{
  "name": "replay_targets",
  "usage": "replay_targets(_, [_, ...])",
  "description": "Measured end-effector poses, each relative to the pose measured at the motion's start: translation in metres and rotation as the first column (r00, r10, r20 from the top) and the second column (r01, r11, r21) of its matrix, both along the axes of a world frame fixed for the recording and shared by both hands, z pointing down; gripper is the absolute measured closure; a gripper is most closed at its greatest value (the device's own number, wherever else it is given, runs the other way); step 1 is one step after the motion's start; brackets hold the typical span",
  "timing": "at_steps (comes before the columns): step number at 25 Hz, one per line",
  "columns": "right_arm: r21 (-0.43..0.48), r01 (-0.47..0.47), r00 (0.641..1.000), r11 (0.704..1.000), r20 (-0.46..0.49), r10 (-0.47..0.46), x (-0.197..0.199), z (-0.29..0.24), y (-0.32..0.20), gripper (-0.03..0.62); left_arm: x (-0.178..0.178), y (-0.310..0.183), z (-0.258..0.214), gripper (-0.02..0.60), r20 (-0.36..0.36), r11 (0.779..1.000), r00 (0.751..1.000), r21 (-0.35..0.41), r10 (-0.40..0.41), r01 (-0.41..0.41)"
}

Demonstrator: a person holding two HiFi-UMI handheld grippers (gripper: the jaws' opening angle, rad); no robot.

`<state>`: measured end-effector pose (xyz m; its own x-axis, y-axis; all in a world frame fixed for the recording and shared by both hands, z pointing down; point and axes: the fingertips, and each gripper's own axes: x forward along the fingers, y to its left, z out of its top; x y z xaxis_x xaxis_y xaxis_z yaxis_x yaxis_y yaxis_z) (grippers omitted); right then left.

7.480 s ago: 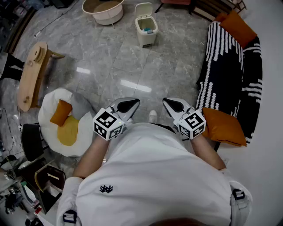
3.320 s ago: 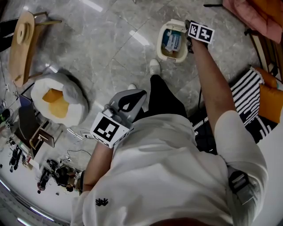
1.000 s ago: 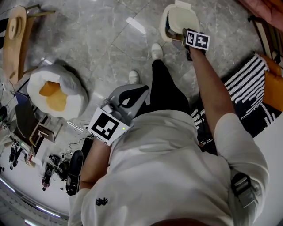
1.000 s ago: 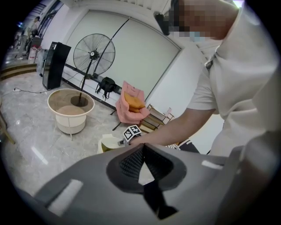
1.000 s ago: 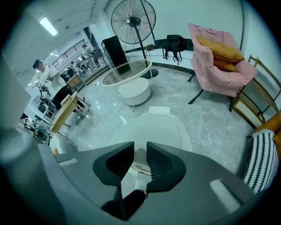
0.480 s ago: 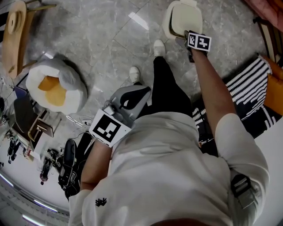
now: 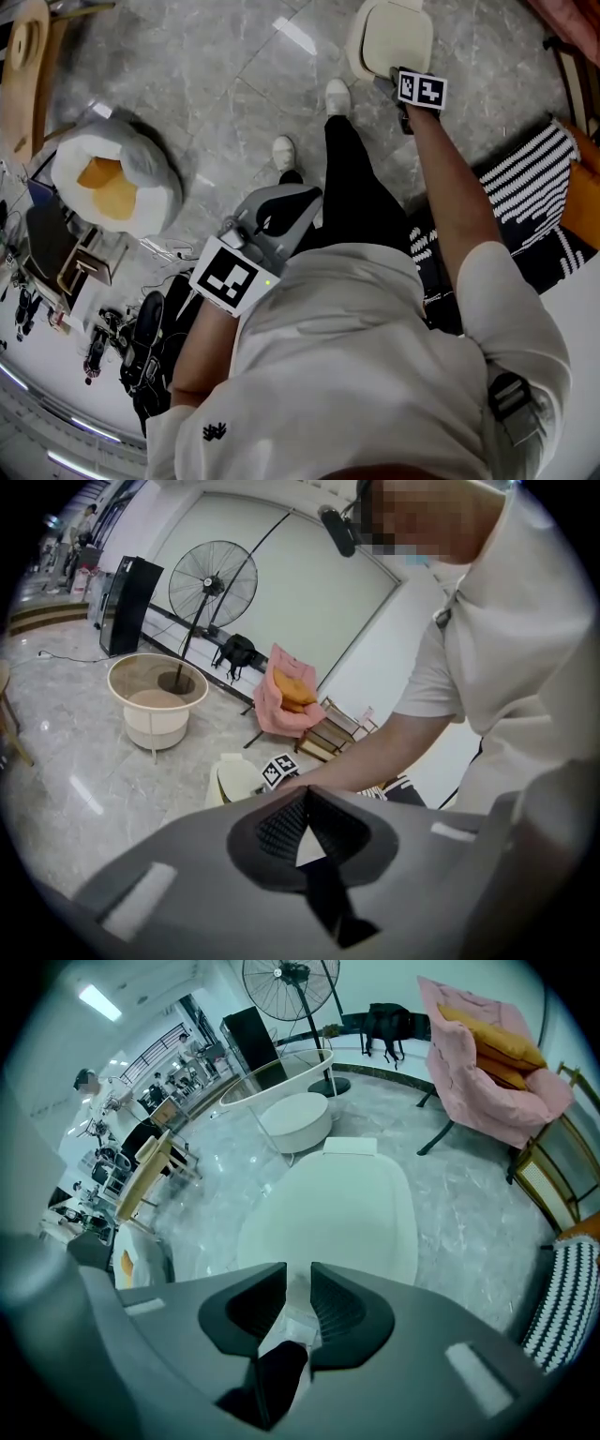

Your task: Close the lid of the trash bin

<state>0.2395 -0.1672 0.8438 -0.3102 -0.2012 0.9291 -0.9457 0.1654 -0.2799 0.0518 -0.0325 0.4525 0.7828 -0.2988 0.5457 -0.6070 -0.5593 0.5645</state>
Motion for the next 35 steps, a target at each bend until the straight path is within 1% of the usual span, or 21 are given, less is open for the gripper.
replay_targets(16, [-0.066, 0.008, 1.000, 0.998, 0.005, -0.007, -0.003, 0.044, 0.012, 0.519, 0.002, -0.006, 0.024, 0.526, 0.006, 0.999, 1.000, -0.047, -0.020, 0.021])
replay_targets(25, [-0.087, 0.021, 1.000, 0.996, -0.004, -0.021, -0.003, 0.062, 0.014, 0.520, 0.002, -0.010, 0.034, 0.526, 0.011, 0.998, 1.000, -0.053, -0.026, 0.026])
replay_targets(29, [-0.088, 0.024, 1.000, 0.996, -0.016, -0.026, -0.001, 0.069, 0.015, 0.534, 0.000, -0.010, 0.038, 0.526, 0.019, 0.997, 0.999, -0.062, -0.033, 0.034])
replay_targets(35, [-0.095, 0.030, 0.999, 0.995, -0.021, -0.032, -0.002, 0.071, 0.015, 0.537, -0.002, -0.009, 0.039, 0.526, 0.020, 0.997, 0.999, -0.059, -0.039, 0.040])
